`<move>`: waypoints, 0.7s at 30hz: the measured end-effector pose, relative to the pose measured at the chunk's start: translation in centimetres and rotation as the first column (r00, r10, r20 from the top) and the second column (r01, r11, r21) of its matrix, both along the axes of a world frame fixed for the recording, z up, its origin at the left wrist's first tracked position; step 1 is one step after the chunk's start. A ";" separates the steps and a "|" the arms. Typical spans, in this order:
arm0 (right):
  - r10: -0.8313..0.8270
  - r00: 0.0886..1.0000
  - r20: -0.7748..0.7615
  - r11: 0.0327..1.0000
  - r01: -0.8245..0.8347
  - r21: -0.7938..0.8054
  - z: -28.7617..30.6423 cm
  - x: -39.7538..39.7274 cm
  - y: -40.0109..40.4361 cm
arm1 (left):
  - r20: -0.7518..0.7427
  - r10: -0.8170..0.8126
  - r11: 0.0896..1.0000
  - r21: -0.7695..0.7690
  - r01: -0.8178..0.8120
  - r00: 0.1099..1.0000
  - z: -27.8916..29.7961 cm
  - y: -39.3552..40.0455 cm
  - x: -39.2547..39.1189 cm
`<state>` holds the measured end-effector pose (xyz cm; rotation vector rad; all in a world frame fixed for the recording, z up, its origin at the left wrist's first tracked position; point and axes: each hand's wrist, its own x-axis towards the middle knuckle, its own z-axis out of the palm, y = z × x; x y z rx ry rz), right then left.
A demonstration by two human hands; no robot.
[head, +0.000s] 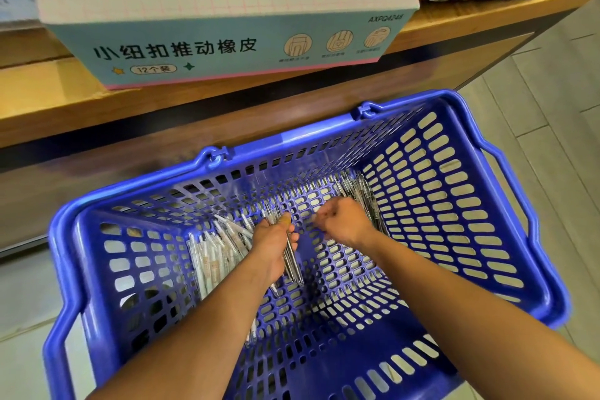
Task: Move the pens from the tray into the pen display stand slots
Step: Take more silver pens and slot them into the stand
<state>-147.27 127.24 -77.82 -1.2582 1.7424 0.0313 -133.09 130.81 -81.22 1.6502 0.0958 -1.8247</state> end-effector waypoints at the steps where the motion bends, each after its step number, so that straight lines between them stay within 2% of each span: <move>1: 0.047 0.986 -0.160 0.997 -0.057 -0.056 -0.3 -0.9 -0.1 | 0.007 -0.020 1.000 0.013 0.020 1.000 -0.2 0.1 0.1; 3: 0.096 0.913 -0.396 0.983 -0.149 -0.107 -0.8 -2.2 -0.1 | 0.017 -0.037 0.999 0.026 0.037 0.999 -0.3 0.1 0.2; 6: 0.152 0.834 -0.531 0.971 -0.227 -0.079 -1.5 -3.2 0.5 | -0.007 -0.013 0.999 0.036 0.013 1.000 -0.1 0.1 0.3; 11: 0.269 0.757 -0.596 0.947 -0.319 0.022 -2.3 -3.0 0.6 | -0.006 -0.025 0.999 0.027 0.025 1.000 -0.1 0.0 0.2; 16: 0.165 0.741 -0.651 0.963 -0.263 -0.054 -3.0 -2.3 1.1 | -0.013 -0.022 0.999 0.023 0.022 1.000 0.2 -0.1 0.3; 21: 0.159 0.723 -0.672 0.964 -0.262 -0.053 -3.1 -2.0 1.3 | -0.008 -0.036 0.999 0.031 0.036 0.999 0.2 0.2 0.3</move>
